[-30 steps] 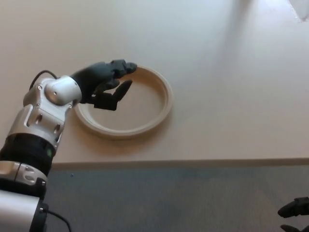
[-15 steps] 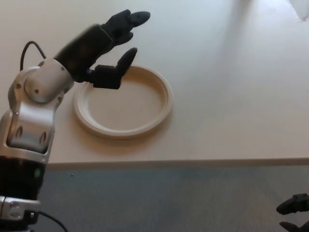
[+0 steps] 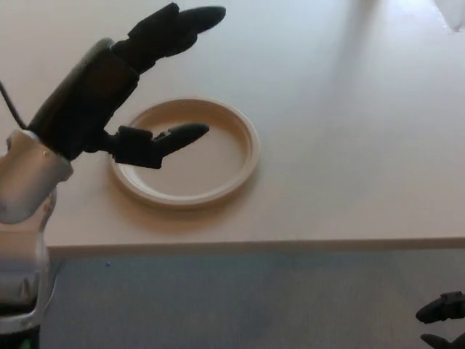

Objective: A person passes a plate to the robot and the robot grabs it with its left hand and places it at the centre of the table infront of it

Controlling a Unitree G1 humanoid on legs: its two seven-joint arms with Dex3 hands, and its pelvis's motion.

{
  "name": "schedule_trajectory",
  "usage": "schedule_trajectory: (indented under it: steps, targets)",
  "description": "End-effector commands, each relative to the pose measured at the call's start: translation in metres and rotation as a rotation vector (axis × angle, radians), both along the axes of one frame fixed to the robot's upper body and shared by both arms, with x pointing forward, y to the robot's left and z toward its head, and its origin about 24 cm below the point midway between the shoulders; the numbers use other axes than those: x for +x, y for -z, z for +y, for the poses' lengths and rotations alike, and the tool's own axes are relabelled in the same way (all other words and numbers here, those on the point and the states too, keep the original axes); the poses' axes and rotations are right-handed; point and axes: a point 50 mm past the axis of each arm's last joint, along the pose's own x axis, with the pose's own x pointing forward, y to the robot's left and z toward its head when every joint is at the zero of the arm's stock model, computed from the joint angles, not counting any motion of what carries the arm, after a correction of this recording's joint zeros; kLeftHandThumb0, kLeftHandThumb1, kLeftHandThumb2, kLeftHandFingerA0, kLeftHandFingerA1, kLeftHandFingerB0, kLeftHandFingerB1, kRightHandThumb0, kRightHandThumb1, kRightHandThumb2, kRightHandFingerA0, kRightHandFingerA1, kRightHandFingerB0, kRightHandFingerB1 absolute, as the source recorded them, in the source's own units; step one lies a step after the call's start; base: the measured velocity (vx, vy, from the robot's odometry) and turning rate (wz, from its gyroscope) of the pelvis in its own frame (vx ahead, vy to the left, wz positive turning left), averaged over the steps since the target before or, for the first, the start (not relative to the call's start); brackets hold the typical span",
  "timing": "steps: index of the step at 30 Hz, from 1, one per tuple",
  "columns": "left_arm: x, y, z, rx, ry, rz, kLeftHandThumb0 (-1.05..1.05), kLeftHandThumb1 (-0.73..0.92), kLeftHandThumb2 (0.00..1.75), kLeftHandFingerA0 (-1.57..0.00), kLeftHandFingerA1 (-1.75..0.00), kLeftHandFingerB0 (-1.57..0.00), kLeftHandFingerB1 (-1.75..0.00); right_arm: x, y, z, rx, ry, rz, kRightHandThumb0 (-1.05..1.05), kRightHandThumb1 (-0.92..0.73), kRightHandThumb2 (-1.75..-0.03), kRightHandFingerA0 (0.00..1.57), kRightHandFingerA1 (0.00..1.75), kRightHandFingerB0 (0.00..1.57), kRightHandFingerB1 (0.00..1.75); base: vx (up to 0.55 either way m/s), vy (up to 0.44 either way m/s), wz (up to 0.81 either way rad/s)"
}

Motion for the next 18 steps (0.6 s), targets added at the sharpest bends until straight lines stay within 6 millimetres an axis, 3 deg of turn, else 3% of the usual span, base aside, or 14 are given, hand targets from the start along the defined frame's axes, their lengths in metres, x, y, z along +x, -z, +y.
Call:
schedule_trajectory:
  steps: [1, 2, 3, 4, 5, 6, 7, 8, 9, 10, 11, 12, 14, 18]
  targets:
    - [-0.164, -0.029, 0.013, -0.41, 0.48, -0.179, -0.5, 0.69, 0.61, -0.65, -0.69, -0.29, -0.31, -0.008, 0.002, -0.012, -0.042, -0.004, 0.07, -0.5, -0.61, -0.58, 0.71, 0.69, 0.56, 0.55, 0.0, 0.0, 0.0]
    - [-0.172, -0.025, 0.019, -0.337, 0.469, -0.141, -0.26, 0.65, 0.59, -0.56, -0.86, -0.23, -0.29, -0.01, 0.004, -0.012, -0.034, 0.004, 0.079, -0.51, -0.61, -0.57, 0.7, 0.68, 0.57, 0.54, 0.0, 0.0, 0.0]
    - [-0.175, -0.023, 0.021, -0.316, 0.467, -0.128, -0.26, 0.65, 0.59, -0.56, -0.86, -0.23, -0.29, -0.011, 0.005, -0.012, -0.031, 0.006, 0.081, -0.51, -0.61, -0.57, 0.7, 0.68, 0.57, 0.54, 0.0, 0.0, 0.0]
    - [-0.182, -0.015, 0.023, -0.316, 0.504, -0.035, -0.19, 0.62, 0.59, -0.55, -1.44, -0.27, -0.32, -0.013, 0.006, -0.012, -0.031, 0.004, 0.086, -0.51, -0.62, -0.58, 0.68, 0.67, 0.55, 0.53, 0.0, 0.0, 0.0]
    - [-0.184, -0.01, 0.025, -0.311, 0.546, 0.056, -0.21, 0.61, 0.58, -0.41, -0.57, -0.28, -0.3, -0.013, 0.006, -0.012, -0.032, 0.003, 0.086, -0.5, -0.62, -0.58, 0.7, 0.68, 0.55, 0.54, 0.0, 0.0, 0.0]
    - [-0.186, -0.006, 0.027, -0.306, 0.598, 0.152, -0.21, 0.61, 0.58, -0.41, -0.57, -0.28, -0.3, -0.014, 0.006, -0.012, -0.033, 0.004, 0.087, -0.5, -0.62, -0.58, 0.7, 0.68, 0.55, 0.54, 0.0, 0.0, 0.0]
    - [-0.186, 0.002, 0.03, -0.321, 0.612, 0.235, -0.18, 0.39, 0.89, -0.4, -0.63, -0.18, -0.5, -0.016, 0.008, -0.012, -0.038, 0.006, 0.095, -0.51, -0.62, -0.58, 0.73, 0.68, 0.56, 0.53, 0.0, 0.0, 0.0]
    - [-0.187, 0.004, 0.031, -0.327, 0.613, 0.254, -0.18, 0.39, 0.89, -0.4, -0.63, -0.18, -0.5, -0.016, 0.008, -0.012, -0.039, 0.007, 0.097, -0.51, -0.62, -0.58, 0.73, 0.68, 0.56, 0.53, 0.0, 0.0, 0.0]
    - [-0.187, 0.013, 0.034, -0.382, 0.633, 0.38, -0.22, 0.58, 0.57, -0.51, -0.48, -0.36, -0.33, -0.017, 0.009, -0.012, -0.037, 0.008, 0.099, -0.5, -0.61, -0.58, 0.71, 0.67, 0.55, 0.53, 0.0, 0.0, 0.0]
    - [-0.188, 0.016, 0.035, -0.399, 0.638, 0.414, -0.22, 0.58, 0.57, -0.51, -0.48, -0.36, -0.33, -0.017, 0.009, -0.011, -0.036, 0.008, 0.1, -0.5, -0.61, -0.58, 0.71, 0.67, 0.55, 0.53, 0.0, 0.0, 0.0]
    - [-0.185, 0.024, 0.046, -0.263, 0.574, 0.319, -0.38, 0.65, 0.6, -0.57, -0.65, -0.51, -0.36, -0.018, 0.011, -0.01, -0.036, 0.002, 0.103, -0.5, -0.61, -0.57, 0.72, 0.67, 0.55, 0.53, 0.0, 0.0, 0.0]
    - [-0.183, 0.029, 0.052, -0.179, 0.544, 0.268, -0.34, 0.61, 0.59, -0.51, -0.52, -0.68, -0.41, -0.018, 0.011, -0.01, -0.033, 0.001, 0.104, -0.5, -0.61, -0.58, 0.7, 0.68, 0.55, 0.53, 0.0, 0.0, 0.0]
    - [-0.18, 0.046, 0.06, -0.126, 0.489, 0.325, -0.2, 0.64, 0.6, -0.52, -0.36, -0.76, -0.43, -0.018, 0.011, -0.01, -0.027, 0.008, 0.101, -0.5, -0.62, -0.58, 0.72, 0.68, 0.55, 0.53, 0.0, 0.0, 0.0]
    - [-0.166, 0.094, 0.07, -0.021, 0.243, 0.485, -0.13, 0.68, 0.64, -0.52, -0.38, -0.74, -0.44, -0.018, 0.011, -0.011, -0.031, 0.011, 0.103, -0.5, -0.61, -0.58, 0.72, 0.68, 0.55, 0.53, 0.0, 0.0, 0.0]
